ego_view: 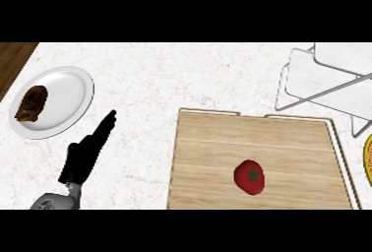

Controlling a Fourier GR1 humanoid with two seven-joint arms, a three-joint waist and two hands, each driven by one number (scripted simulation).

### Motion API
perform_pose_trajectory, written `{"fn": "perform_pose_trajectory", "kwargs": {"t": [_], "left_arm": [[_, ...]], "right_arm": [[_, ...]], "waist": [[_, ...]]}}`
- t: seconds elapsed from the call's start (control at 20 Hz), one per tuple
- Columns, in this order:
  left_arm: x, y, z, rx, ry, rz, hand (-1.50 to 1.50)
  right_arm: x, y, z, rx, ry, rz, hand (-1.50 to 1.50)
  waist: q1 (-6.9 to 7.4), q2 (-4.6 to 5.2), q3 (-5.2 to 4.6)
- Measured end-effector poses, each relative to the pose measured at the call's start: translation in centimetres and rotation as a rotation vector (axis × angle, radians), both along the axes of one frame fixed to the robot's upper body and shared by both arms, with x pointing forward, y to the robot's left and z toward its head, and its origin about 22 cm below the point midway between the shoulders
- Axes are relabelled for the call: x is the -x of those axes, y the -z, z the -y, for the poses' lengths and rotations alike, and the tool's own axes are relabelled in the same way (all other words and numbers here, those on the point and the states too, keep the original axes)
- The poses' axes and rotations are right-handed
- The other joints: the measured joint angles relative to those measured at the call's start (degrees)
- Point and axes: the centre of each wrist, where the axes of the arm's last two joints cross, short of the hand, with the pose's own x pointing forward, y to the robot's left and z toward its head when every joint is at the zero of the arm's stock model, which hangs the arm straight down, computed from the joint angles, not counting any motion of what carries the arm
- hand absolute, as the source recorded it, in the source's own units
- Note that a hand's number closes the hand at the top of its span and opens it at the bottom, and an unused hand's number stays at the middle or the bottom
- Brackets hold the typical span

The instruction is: Pick the lemon from the tray and place it in the tiered shelf

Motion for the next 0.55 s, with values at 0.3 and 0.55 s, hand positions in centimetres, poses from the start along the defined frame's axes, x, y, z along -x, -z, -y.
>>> {"fn": "perform_pose_trajectory", "kwargs": {"t": [0.3,0.55], "left_arm": [[0.2,0.2,0.3,0.003,-0.006,0.001,0.00],[0.2,0.2,0.4,0.005,-0.002,0.003,0.00]], "right_arm": [[3.3,0.8,2.3,0.053,-0.037,-0.003,-1.50],[5.0,1.1,3.4,0.089,-0.076,-0.024,-1.50]], "waist": [[-0.24,-0.04,0.08],[0.03,0.00,0.12]]}}
